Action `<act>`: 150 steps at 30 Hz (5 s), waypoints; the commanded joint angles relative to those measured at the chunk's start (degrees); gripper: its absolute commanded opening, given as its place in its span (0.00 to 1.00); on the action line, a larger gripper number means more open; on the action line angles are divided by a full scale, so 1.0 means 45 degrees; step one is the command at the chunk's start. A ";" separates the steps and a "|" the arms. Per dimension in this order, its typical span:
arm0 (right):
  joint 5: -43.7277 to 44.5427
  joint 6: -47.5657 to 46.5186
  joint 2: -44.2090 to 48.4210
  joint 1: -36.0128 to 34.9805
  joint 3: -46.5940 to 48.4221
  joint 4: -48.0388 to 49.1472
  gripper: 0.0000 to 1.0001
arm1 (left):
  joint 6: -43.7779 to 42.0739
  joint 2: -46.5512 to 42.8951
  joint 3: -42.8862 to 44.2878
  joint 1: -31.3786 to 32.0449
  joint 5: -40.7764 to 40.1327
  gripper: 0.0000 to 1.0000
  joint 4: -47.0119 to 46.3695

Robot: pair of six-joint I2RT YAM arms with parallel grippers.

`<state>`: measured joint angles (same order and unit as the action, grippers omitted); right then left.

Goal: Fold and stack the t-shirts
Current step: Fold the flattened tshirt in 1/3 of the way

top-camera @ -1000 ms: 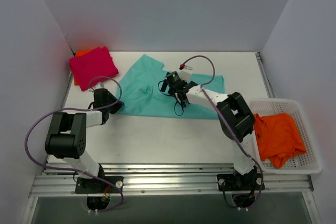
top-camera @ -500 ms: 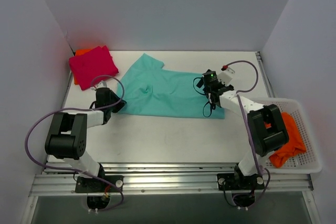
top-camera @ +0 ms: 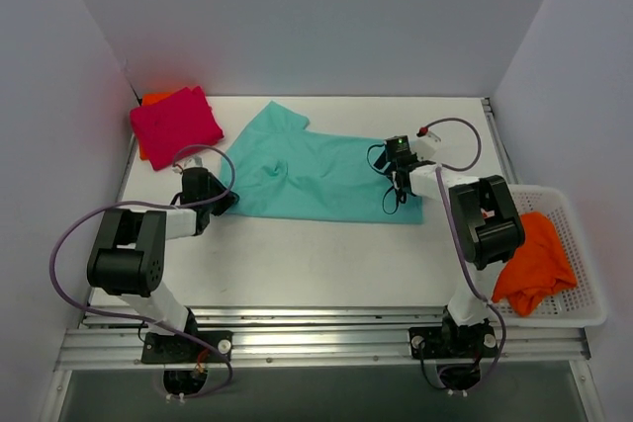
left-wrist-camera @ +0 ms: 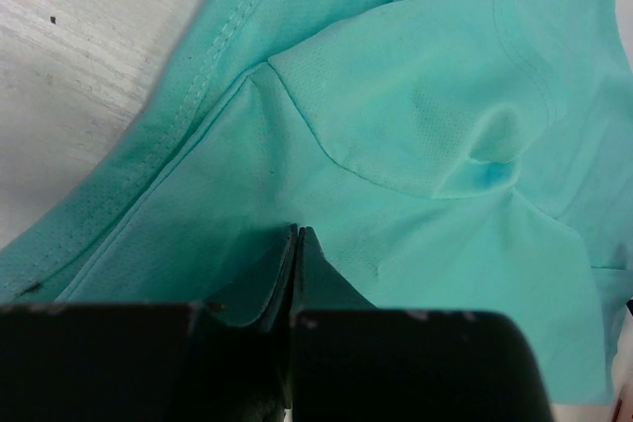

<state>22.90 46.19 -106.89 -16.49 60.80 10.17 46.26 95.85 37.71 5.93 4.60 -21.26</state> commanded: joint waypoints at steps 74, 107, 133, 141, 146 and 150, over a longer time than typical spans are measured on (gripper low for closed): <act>0.2376 0.1805 0.8146 -0.2603 -0.4425 -0.2559 1.00 | 0.0481 -0.7298 -0.2150 0.1259 -0.4460 0.94 0.2575; -0.1006 0.1727 0.3852 -0.1766 -0.6401 0.2075 1.00 | 0.1829 -0.2496 -0.2190 0.1924 -0.5163 1.00 0.0741; -0.0791 0.1941 0.8008 -0.1315 -0.7845 -0.0520 0.00 | 0.1927 -0.5572 -0.3339 0.2313 -0.5124 0.02 0.3118; -0.0498 0.2137 1.0704 -0.1472 -0.7905 -0.2961 0.00 | 0.2454 -0.8779 -0.4515 0.3191 -0.4946 0.02 0.4622; -0.0576 0.2293 1.1253 -0.1511 -0.7846 -0.3841 0.67 | 0.2610 -0.9951 -0.4474 0.3564 -0.4774 0.48 0.6382; -0.0304 0.2507 1.2382 -0.1667 -0.7730 -0.4894 1.00 | 0.2767 -1.1356 -0.4165 0.3837 -0.3914 0.94 0.8173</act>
<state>18.37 56.23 -55.09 -23.33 25.47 -5.56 57.98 48.71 17.12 22.17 -15.42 7.66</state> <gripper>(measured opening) 0.988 0.938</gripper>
